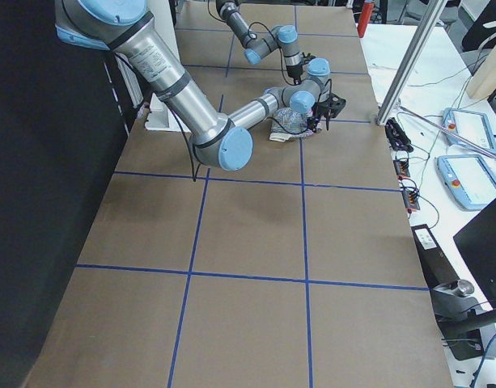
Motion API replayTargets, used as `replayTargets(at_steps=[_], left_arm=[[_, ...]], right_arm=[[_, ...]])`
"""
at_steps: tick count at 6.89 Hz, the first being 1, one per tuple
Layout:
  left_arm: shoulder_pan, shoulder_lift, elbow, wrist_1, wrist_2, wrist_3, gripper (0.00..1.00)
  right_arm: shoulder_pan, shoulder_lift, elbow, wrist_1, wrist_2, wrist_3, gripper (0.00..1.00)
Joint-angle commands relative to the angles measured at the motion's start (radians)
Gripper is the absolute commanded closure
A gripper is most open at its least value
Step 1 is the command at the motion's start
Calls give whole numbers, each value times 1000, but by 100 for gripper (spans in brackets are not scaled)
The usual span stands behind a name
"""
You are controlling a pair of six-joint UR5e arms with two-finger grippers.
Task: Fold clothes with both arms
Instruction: 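Release the shirt with both grippers and raise them away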
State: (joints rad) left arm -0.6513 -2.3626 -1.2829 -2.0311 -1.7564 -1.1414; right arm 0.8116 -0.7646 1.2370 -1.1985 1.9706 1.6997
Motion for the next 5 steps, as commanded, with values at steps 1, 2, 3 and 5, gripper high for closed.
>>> replayTargets(at_steps=[1, 2, 3, 5], left_arm=[[-2, -53, 94, -15, 23, 31, 100], [-14, -88, 175, -87, 55, 34, 100], [-68, -145, 295, -192, 54, 41, 100], [-125, -194, 361, -254, 35, 60, 100]], right_arm=[[0, -19, 16, 2, 1, 0, 1], [0, -39, 38, 1, 2, 0, 1], [1, -54, 59, -1, 2, 0, 1], [0, -58, 70, -7, 4, 6, 1]])
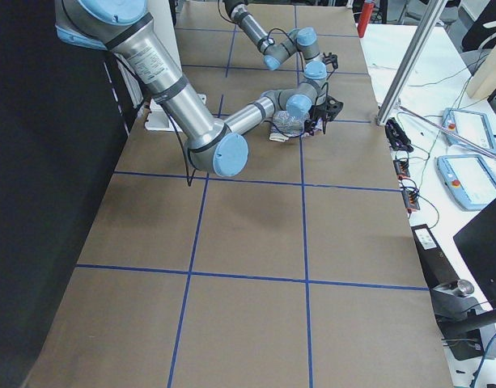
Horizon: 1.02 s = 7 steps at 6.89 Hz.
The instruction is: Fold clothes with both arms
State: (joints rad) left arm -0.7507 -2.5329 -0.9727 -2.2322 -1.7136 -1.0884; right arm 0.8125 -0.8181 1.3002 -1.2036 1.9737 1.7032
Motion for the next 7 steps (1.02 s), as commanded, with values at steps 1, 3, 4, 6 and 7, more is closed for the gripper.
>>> replayTargets(at_steps=[1, 3, 4, 6, 7], left_arm=[[-27, -35, 57, -64, -14, 2, 100], [-73, -8, -30, -46, -157, 1, 100], [-67, 40, -78, -41, -171, -5, 100], [6, 43, -112, 90, -169, -57, 100], [31, 46, -110, 95, -167, -62, 100]], right_arm=[[-1, -6, 10, -4, -1, 4, 1], [-36, 13, 8, 4, -7, 68, 3], [-67, 25, 8, 4, -12, 79, 6], [-67, 37, 11, 6, -10, 85, 6], [-67, 34, 11, 6, -10, 84, 5]])
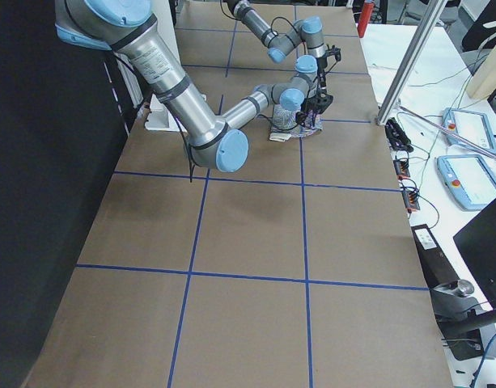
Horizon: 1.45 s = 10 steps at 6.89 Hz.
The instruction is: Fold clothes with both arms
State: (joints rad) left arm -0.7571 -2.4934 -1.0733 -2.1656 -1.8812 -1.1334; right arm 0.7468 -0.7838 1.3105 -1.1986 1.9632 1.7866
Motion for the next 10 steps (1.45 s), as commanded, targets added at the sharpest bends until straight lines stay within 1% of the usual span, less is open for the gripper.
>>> replayTargets(at_steps=[1, 3, 4, 6, 8, 10], left_arm=[[54, 4, -13, 32, -1, -41, 100], [55, 42, -23, 32, -3, -33, 100], [55, 68, -45, 32, -4, -29, 100], [55, 76, -44, 33, -6, -29, 100], [44, 65, 1, 27, 2, 70, 100], [-5, 25, 45, 10, 14, 84, 100]], right_arm=[[-1, 3, 3, 1, 2, 0, 5], [-1, 1, 3, 2, 2, 0, 4], [-1, 3, 3, 4, 3, 0, 4], [-1, 3, 3, 4, 3, 0, 4], [-1, 0, 9, 2, 2, 10, 4], [-1, -5, 19, -2, 2, 30, 4]])
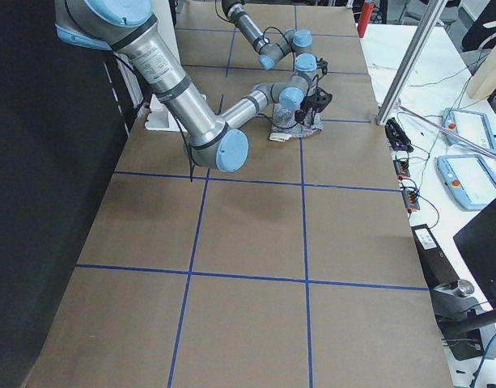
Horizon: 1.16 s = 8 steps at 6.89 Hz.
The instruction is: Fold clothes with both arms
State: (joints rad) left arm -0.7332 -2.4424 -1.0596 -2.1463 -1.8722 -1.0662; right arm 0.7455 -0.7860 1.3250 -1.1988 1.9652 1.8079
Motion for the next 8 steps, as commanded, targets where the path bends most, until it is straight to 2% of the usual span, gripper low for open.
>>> replayTargets(at_steps=[1, 3, 5, 6, 7, 8], left_arm=[[-40, -42, 82, -70, 22, 18, 100], [-46, -110, 250, -206, 65, 15, 100], [-84, -125, 262, -213, 59, 17, 100], [-115, -130, 228, -208, 10, 20, 100], [-144, -101, 158, -193, -66, 22, 100], [-178, -30, 62, -187, -141, 23, 100]], right_arm=[[-2, -12, 16, -4, -2, 8, 4], [-6, -28, 33, -10, -3, 17, 4], [-14, -50, 59, -13, -8, 18, 4], [-52, -35, 47, -13, -43, 18, 5], [-83, -23, 46, -13, -55, 25, 23], [-89, -10, 45, -12, -61, 81, 98]])
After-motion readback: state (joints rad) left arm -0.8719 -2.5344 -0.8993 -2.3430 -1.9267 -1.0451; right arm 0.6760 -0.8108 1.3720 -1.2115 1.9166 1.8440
